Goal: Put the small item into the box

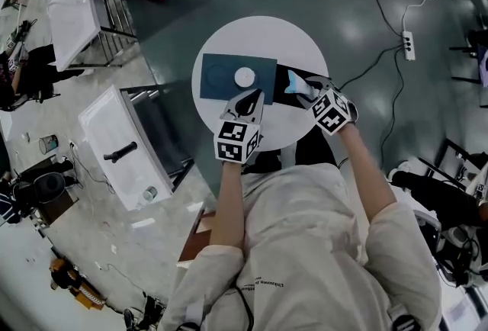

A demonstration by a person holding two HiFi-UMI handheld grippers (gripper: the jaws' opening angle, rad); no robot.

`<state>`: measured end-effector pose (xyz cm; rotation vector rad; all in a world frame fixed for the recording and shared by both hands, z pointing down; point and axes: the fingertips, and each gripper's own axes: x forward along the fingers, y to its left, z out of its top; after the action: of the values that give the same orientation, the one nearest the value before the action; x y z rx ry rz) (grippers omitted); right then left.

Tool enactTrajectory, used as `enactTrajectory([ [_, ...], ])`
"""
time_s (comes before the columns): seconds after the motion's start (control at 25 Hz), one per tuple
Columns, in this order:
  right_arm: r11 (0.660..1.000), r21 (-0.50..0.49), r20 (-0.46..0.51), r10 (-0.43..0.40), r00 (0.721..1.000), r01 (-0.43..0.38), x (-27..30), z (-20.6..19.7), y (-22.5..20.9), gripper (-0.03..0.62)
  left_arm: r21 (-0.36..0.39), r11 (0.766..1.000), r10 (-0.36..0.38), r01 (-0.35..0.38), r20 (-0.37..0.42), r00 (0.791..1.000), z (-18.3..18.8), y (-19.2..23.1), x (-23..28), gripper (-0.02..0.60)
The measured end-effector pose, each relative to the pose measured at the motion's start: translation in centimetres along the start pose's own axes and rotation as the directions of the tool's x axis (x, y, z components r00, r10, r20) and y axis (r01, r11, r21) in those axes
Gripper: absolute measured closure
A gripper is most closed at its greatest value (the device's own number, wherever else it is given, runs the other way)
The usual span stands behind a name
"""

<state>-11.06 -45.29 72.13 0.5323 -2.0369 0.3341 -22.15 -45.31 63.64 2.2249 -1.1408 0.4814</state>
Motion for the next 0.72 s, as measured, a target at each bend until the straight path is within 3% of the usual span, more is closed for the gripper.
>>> enactTrajectory([
  [0.16,0.994,-0.112,-0.104,-0.021,0.994,0.009,2.4,-1.3,-0.6,0.396,-0.022,1.000,-0.003,0.003,-0.004,1.000,0.0,0.3,1.2,0.560],
  [0.72,0.986,-0.164,-0.245,-0.032,0.969,-0.009,6.7,-3.1,-0.3,0.396,-0.063,0.998,0.030,-0.029,0.009,1.000,1.2,2.8,1.1,0.560],
])
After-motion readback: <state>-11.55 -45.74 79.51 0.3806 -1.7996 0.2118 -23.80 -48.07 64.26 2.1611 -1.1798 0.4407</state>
